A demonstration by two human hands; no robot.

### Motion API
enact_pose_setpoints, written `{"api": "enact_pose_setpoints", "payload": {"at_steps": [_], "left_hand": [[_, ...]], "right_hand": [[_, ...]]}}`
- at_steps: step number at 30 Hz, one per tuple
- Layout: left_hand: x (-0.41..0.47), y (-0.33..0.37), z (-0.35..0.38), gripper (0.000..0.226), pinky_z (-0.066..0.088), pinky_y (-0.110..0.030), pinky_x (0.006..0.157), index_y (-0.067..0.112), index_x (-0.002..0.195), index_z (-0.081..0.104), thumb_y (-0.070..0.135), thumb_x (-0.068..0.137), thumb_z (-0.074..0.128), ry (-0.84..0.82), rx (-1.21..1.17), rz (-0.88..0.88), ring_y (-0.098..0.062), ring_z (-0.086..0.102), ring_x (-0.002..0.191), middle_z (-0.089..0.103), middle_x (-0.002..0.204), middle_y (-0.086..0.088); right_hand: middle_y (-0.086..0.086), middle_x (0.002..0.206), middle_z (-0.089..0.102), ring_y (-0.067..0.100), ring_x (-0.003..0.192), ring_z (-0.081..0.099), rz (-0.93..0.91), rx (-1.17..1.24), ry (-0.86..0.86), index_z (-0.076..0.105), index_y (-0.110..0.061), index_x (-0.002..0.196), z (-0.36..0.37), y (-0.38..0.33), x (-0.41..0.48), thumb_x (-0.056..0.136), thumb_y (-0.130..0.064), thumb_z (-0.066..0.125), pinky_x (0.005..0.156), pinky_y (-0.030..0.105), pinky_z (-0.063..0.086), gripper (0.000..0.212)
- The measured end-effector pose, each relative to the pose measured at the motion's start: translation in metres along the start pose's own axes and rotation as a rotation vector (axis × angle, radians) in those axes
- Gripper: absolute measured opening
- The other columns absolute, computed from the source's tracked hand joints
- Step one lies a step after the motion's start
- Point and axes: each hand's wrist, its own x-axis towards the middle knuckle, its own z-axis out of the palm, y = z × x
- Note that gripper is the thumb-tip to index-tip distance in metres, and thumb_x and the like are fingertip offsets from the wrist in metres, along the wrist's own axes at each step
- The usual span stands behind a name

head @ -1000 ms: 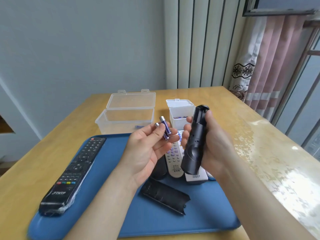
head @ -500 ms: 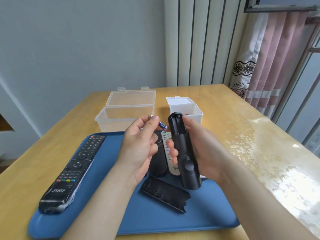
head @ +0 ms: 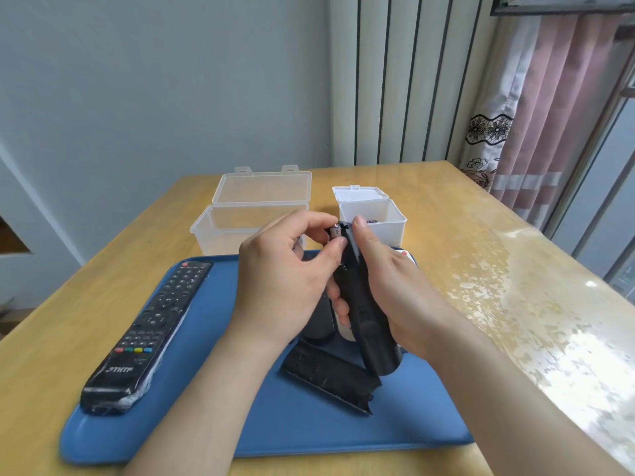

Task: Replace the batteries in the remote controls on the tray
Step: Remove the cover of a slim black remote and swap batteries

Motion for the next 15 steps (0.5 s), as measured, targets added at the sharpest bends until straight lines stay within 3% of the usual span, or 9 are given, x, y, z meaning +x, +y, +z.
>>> {"api": "enact_pose_setpoints", "payload": {"at_steps": [10,15], "left_hand": [[0.0016,-0.0058,0.0022,0.015,0.032,-0.010,0.051,0.033,0.083,0.072,0.021,0.078,0.078,0.088,-0.086,-0.053,-0.001,0.045,0.045,0.064,0.065,0.015],[-0.0007,-0.0075,0.0042,0.011,0.030,-0.005,0.055,0.021,0.090,0.077,0.020,0.079,0.077,0.105,0.099,0.109,0.006,0.046,0.053,0.062,0.067,0.014]], "right_hand": [[0.013,0.066,0.057,0.023,0.051,0.050,0.034,0.072,0.020,0.062,-0.013,0.085,0.0040,-0.0030,-0.0027,0.103,-0.046,0.037,0.051,0.030,0.046,0.045],[0.013,0.065,0.055,0.022,0.049,0.048,0.015,0.078,0.034,0.066,-0.017,0.083,0.0056,-0.0017,-0.0025,0.105,-0.042,0.037,0.048,0.028,0.045,0.044]]}}
